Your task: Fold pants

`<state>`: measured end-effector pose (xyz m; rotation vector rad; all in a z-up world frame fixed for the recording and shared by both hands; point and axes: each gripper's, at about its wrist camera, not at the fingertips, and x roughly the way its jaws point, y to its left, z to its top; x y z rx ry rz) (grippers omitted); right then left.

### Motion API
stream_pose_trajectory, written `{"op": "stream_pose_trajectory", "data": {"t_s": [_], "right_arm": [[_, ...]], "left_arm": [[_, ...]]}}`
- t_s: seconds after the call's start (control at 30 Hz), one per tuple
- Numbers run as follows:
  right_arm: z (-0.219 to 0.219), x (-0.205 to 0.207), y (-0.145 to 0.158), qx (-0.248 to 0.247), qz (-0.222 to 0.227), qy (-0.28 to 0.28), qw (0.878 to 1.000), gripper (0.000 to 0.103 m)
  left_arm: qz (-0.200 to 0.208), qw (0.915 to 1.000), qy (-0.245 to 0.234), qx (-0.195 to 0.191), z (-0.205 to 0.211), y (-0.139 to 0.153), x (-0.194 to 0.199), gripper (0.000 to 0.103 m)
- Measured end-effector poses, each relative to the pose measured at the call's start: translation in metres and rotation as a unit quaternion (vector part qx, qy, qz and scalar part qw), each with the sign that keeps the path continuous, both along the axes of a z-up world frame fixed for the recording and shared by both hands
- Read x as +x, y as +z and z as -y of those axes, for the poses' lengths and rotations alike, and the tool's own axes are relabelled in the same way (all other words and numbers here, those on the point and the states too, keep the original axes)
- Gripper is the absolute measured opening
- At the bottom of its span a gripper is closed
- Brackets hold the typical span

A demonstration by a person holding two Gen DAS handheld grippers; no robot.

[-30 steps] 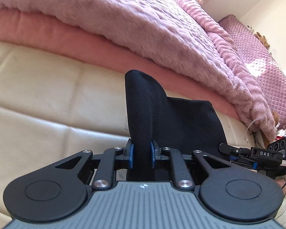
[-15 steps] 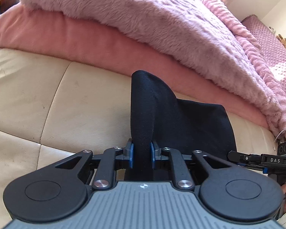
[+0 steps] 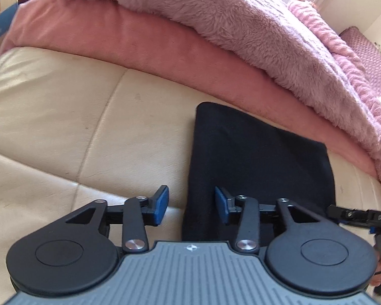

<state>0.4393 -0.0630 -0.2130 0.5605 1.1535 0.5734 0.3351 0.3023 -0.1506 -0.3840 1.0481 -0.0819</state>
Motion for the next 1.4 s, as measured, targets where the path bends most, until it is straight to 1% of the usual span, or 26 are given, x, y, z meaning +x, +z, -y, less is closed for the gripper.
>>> {"op": "stream_pose_trajectory", "data": {"t_s": [0.07, 0.17, 0.23, 0.3, 0.33, 0.37, 0.43, 0.5, 0.53, 0.63, 0.73, 0.77, 0.8, 0.83, 0.87, 0.9, 0.97, 1.03, 1.07, 1.1, 1.13, 1.23, 1.27, 1.3, 1.33, 1.4], "right_arm": [[0.001, -0.004, 0.008, -0.026, 0.015, 0.003, 1.000, 0.028], [0.008, -0.014, 0.023, -0.041, 0.029, 0.001, 0.999, 0.028], [0.013, -0.023, 0.039, -0.057, 0.046, 0.002, 0.997, 0.026], [0.021, -0.036, 0.059, -0.061, 0.065, -0.003, 0.996, 0.026], [0.027, -0.046, 0.073, -0.059, 0.085, -0.005, 0.995, 0.026], [0.031, -0.054, 0.086, -0.059, 0.105, -0.007, 0.993, 0.028], [0.043, -0.077, 0.114, -0.062, 0.153, -0.011, 0.986, 0.033], [0.054, -0.099, 0.141, -0.069, 0.198, -0.018, 0.978, 0.039], [0.058, -0.109, 0.153, -0.073, 0.217, -0.020, 0.973, 0.040], [0.071, -0.142, 0.189, -0.083, 0.277, -0.032, 0.957, 0.048], [0.078, -0.174, 0.219, -0.098, 0.334, -0.039, 0.937, 0.060], [0.078, -0.183, 0.226, -0.102, 0.347, -0.037, 0.931, 0.067], [0.078, -0.192, 0.232, -0.105, 0.360, -0.036, 0.926, 0.074], [0.077, -0.201, 0.239, -0.107, 0.370, -0.036, 0.922, 0.076], [0.075, -0.208, 0.243, -0.108, 0.377, -0.034, 0.919, 0.079], [0.075, -0.217, 0.248, -0.109, 0.385, -0.033, 0.916, 0.082], [0.068, -0.231, 0.254, -0.113, 0.394, -0.033, 0.911, 0.081], [0.065, -0.247, 0.255, -0.122, 0.400, -0.035, 0.908, 0.082], [0.064, -0.254, 0.253, -0.127, 0.402, -0.038, 0.906, 0.082], [0.065, -0.260, 0.251, -0.130, 0.403, -0.042, 0.905, 0.082], [0.065, -0.265, 0.248, -0.133, 0.400, -0.046, 0.906, 0.082], [0.062, -0.281, 0.236, -0.143, 0.391, -0.059, 0.907, 0.082], [0.060, -0.286, 0.232, -0.149, 0.390, -0.061, 0.906, 0.082], [0.057, -0.289, 0.228, -0.156, 0.390, -0.060, 0.906, 0.082], [0.054, -0.293, 0.224, -0.161, 0.389, -0.057, 0.905, 0.082], [0.047, -0.300, 0.217, -0.162, 0.385, -0.046, 0.907, 0.082]], "left_arm": [[-0.009, 0.9998, -0.002, 0.020, 0.001, 0.004, -0.008, 0.050], [-0.020, 0.9982, 0.007, 0.056, 0.007, 0.014, -0.020, 0.050], [-0.030, 0.9951, 0.020, 0.093, 0.014, 0.023, -0.025, 0.049], [-0.032, 0.9900, 0.037, 0.133, 0.022, 0.036, -0.034, 0.044], [-0.020, 0.9887, 0.043, 0.143, 0.027, 0.046, -0.041, 0.044], [0.000, 0.9889, 0.044, 0.142, 0.032, 0.057, -0.049, 0.044], [0.050, 0.9876, 0.052, 0.139, 0.044, 0.082, -0.068, 0.044], [0.096, 0.9832, 0.062, 0.142, 0.058, 0.107, -0.087, 0.044], [0.117, 0.9804, 0.066, 0.144, 0.066, 0.120, -0.097, 0.044], [0.162, 0.9713, 0.070, 0.160, 0.092, 0.152, -0.123, 0.045], [0.208, 0.9579, 0.065, 0.187, 0.122, 0.177, -0.146, 0.051], [0.219, 0.9526, 0.062, 0.202, 0.131, 0.184, -0.153, 0.052], [0.231, 0.9449, 0.058, 0.224, 0.143, 0.189, -0.161, 0.052], [0.244, 0.9352, 0.056, 0.251, 0.157, 0.192, -0.168, 0.053], [0.252, 0.9269, 0.058, 0.272, 0.166, 0.193, -0.173, 0.056], [0.258, 0.9219, 0.059, 0.283, 0.174, 0.195, -0.178, 0.060], [0.264, 0.9204, 0.061, 0.281, 0.185, 0.198, -0.189, 0.062], [0.269, 0.9216, 0.066, 0.272, 0.192, 0.198, -0.202, 0.069], [0.272, 0.9213, 0.067, 0.269, 0.195, 0.197, -0.208, 0.076], [0.278, 0.9196, 0.070, 0.268, 0.197, 0.195, -0.214, 0.080], [0.285, 0.9173, 0.074, 0.268, 0.199, 0.194, -0.221, 0.080], [0.308, 0.9060, 0.102, 0.271, 0.204, 0.187, -0.244, 0.087], [0.305, 0.9057, 0.106, 0.275, 0.205, 0.185, -0.248, 0.087], [0.296, 0.9076, 0.110, 0.277, 0.205, 0.182, -0.250, 0.087], [0.285, 0.9115, 0.113, 0.274, 0.204, 0.179, -0.254, 0.088], [0.259, 0.9229, 0.116, 0.260, 0.200, 0.171, -0.257, 0.088]]}}
